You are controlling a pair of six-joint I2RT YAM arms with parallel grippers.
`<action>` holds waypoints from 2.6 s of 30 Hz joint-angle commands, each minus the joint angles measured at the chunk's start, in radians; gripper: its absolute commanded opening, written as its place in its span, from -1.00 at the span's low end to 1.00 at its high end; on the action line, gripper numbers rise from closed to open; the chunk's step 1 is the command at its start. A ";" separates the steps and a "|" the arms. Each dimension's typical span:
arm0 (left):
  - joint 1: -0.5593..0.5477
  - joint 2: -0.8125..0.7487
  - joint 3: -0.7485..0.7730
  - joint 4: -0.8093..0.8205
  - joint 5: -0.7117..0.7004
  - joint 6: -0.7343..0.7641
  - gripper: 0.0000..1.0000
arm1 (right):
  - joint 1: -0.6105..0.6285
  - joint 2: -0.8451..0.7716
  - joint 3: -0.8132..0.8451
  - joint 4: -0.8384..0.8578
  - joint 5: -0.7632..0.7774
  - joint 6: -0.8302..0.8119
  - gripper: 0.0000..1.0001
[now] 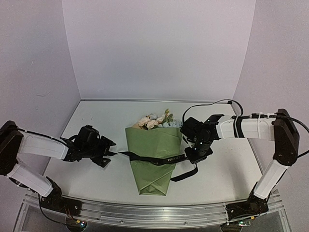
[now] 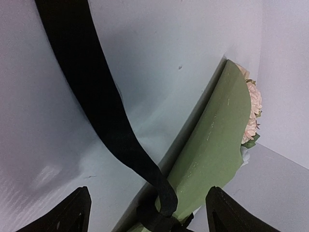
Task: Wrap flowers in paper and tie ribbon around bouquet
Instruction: Pick up the folded bouquet from the right side of the ribbon, then tie the ribbon around the folded bouquet.
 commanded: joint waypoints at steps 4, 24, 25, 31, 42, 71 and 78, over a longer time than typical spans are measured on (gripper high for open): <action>-0.069 0.251 0.112 0.311 0.011 -0.202 0.63 | 0.007 -0.049 0.015 -0.011 0.022 -0.013 -0.89; -0.038 0.300 0.209 0.094 -0.041 0.052 -1.00 | 0.004 0.002 0.069 -0.035 0.171 0.018 -1.00; -0.014 0.284 0.197 0.074 -0.035 0.072 -1.00 | -0.009 0.008 0.073 -0.045 0.188 0.028 -1.00; 0.308 0.136 0.006 -0.030 0.065 0.270 -1.00 | -0.172 -0.039 -0.036 -0.068 0.270 0.145 -1.00; 0.913 -0.001 -0.076 -0.132 0.239 0.565 -1.00 | -0.462 -0.221 -0.245 -0.051 0.231 0.296 -1.00; 1.045 -0.045 -0.048 -0.147 0.380 0.709 -1.00 | -0.701 -0.336 -0.414 0.052 -0.066 0.302 -0.97; 0.917 -0.113 0.049 -0.293 0.292 0.781 0.25 | -0.605 -0.364 -0.369 -0.016 0.003 0.277 0.00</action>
